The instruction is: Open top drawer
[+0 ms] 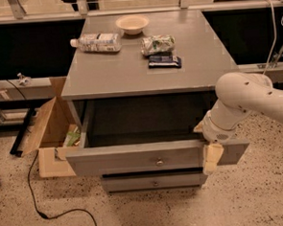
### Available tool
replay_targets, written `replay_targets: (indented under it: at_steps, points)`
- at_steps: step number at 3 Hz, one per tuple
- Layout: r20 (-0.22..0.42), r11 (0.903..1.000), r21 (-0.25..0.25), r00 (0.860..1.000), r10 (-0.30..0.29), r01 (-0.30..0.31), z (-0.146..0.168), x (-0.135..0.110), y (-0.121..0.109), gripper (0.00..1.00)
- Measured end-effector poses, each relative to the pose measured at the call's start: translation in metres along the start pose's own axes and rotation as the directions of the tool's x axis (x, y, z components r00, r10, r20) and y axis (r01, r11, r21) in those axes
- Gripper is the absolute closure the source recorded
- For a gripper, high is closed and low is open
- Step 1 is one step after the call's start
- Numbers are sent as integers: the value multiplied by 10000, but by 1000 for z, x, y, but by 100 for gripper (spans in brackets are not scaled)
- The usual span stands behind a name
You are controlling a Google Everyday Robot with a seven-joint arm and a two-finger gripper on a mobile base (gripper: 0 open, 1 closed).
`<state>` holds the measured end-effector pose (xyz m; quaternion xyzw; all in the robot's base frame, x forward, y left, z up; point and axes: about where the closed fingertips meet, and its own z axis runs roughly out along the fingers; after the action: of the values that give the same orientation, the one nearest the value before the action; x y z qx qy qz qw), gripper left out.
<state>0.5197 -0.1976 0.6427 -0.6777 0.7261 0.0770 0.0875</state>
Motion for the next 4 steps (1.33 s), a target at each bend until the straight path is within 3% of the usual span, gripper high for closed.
replay_targets:
  at_steps: [1,2,3,4]
  points:
    - [-96,9996,-236,9999,143,-145,1,3,16,13]
    - [-290,9982,-372,9986,453,-463,-4,12,36,45]
    - [-380,9974,-393,9975,594,-608,-7,17,44,68]
    - [-381,9974,-393,9975,594,-609,-7,17,44,57]
